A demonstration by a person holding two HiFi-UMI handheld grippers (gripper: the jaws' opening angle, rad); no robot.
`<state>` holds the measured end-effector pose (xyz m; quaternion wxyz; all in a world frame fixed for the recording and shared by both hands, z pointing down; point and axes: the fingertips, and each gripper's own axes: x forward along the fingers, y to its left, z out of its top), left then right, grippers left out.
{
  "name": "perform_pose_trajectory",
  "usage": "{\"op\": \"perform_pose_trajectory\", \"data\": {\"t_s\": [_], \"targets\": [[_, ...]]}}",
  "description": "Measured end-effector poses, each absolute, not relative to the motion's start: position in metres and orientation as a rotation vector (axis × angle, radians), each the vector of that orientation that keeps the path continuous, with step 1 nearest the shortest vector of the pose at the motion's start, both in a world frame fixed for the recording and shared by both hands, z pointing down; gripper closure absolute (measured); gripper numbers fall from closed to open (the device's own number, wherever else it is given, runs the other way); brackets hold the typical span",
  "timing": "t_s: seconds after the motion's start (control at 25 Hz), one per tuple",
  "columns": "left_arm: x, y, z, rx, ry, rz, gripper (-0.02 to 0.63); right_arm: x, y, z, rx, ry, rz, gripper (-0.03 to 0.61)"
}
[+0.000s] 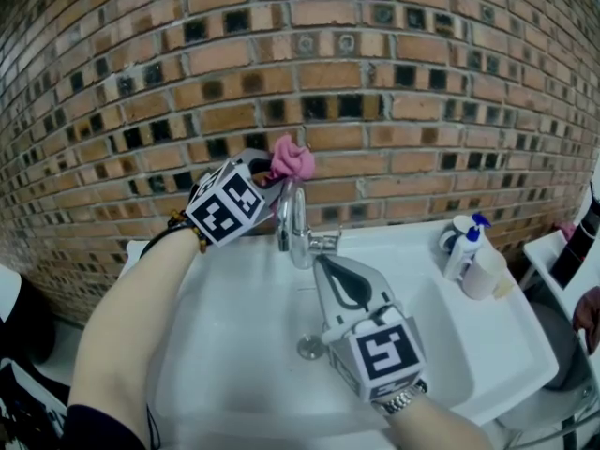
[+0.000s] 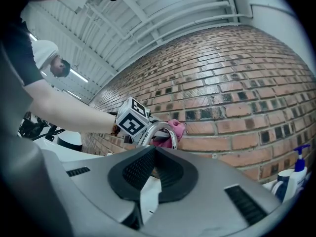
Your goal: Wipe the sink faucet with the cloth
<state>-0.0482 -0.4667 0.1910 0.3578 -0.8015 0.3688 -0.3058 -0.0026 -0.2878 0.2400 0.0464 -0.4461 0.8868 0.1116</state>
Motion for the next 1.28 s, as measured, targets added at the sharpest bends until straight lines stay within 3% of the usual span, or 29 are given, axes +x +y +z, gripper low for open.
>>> {"op": "perform_pose_trajectory", "data": {"t_s": [0.56, 1.28], "targets": [[-0.044, -0.48, 0.238, -1.963, 0.862, -0.932, 0.535, -0.002, -0.288, 0.237, -1.355, 2.7, 0.361, 0.566], [-0.045, -0.478, 0.267, -1.982, 0.867, -0.83, 0.534, -0.004, -0.289, 0.242, -1.357, 2.721, 0.364, 0.566]]}}
